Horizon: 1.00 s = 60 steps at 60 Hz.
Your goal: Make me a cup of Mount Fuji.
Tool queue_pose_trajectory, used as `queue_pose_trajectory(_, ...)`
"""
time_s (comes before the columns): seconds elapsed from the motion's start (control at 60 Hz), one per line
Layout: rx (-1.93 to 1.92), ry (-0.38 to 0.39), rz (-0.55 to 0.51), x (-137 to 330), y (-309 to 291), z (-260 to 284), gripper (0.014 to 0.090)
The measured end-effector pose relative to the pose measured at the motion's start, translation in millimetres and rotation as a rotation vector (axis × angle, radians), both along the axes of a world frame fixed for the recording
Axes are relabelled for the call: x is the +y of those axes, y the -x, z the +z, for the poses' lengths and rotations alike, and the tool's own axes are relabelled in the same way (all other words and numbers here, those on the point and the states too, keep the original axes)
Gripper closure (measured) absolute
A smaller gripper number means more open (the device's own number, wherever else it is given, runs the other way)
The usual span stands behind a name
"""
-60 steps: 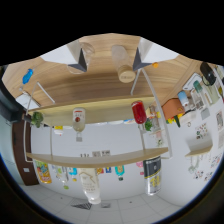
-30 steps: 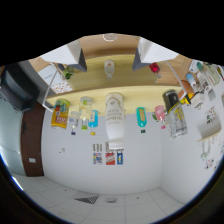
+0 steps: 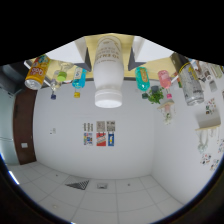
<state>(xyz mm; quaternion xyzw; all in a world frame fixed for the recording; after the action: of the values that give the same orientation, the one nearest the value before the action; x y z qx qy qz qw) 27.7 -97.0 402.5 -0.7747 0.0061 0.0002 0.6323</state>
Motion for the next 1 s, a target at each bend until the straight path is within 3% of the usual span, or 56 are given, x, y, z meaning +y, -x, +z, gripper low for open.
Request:
queue_pose_trajectory(0.1,0.003,-0.026,-0.002,11,-2,-6,0.0537)
queue_pose_trajectory(0.35,0.018,-0.024,0.011,4,0,1,0.0563)
queue_pose_trajectory(0.617,0.052,-0.151,0.101,-68,0,49,0.0568)
queue_pose_trajectory(0.7,0.049,-0.146,0.092,-90,-17,23,0.0567)
queue_pose_trajectory(1.0,0.014,0.086,0.012,-123,-81,-181,0.0569)
